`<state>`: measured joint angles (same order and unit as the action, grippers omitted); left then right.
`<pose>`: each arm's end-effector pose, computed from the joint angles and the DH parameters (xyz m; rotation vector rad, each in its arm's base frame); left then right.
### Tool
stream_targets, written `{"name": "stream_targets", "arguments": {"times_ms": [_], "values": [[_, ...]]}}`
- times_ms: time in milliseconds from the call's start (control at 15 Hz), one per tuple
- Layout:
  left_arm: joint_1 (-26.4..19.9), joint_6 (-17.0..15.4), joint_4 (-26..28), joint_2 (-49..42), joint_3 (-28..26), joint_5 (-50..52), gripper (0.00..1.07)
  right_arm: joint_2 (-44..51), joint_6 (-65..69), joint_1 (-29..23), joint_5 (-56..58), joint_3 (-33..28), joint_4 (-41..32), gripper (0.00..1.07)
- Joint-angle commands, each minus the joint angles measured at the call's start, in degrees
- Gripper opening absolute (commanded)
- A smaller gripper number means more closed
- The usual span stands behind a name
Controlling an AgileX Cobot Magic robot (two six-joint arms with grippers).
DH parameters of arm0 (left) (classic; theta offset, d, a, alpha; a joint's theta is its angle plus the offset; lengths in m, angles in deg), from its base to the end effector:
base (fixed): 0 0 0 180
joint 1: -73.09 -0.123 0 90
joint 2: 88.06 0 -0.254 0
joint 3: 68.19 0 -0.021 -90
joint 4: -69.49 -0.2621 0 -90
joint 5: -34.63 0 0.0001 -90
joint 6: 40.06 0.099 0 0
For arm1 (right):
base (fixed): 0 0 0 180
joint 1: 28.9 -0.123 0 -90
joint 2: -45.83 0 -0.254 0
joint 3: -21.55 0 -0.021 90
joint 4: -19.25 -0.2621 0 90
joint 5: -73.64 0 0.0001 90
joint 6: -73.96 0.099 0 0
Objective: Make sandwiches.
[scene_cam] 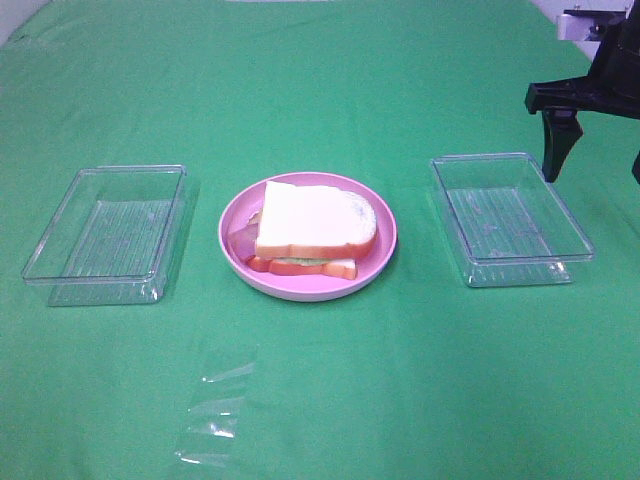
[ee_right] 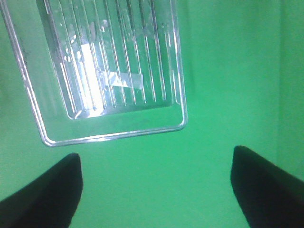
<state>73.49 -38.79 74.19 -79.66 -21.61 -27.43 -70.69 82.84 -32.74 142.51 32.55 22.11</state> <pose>0.0392 -0.0074 0.2829 0.0358 2.0408 -0.0885 0.3806 0.0209 0.2020 0.1097 3.0366 -0.0552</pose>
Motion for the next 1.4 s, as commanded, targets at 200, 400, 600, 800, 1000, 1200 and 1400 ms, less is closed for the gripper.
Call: {"name": "stream_targets", "arguments": {"times_ms": [200,400,600,800,1000,1200,1400], "values": [[0.06,-0.11,0.34,-1.20,0.06,0.34,0.95,11.12,-1.20,0.06,2.64,-13.64,-2.35,0.82],[0.06,-0.11,0.34,-1.20,0.06,0.34,0.95,31.51,-0.97,0.06,0.34,-31.17,-3.32,0.82],[0.06,-0.11,0.34,-1.20,0.06,0.34,0.95,51.85,-0.97,0.06,-2.98,-41.25,-2.86,0.82],[0.06,-0.11,0.34,-1.20,0.06,0.34,0.95,69.33,-0.97,0.06,-3.55,-48.87,-2.86,0.82],[0.06,-0.11,0.34,-1.20,0.06,0.34,0.95,89.32,-2.75,0.06,-3.04,-56.15,-2.86,0.82],[0.06,-0.11,0.34,-1.20,0.06,0.34,0.95,104.56,-6.47,0.11,-0.92,-58.04,-2.86,0.82],[0.06,-0.11,0.52,-1.20,0.06,0.34,0.95,108.29,-8.88,0.11,-0.23,-59.07,-2.46,0.82]]}}
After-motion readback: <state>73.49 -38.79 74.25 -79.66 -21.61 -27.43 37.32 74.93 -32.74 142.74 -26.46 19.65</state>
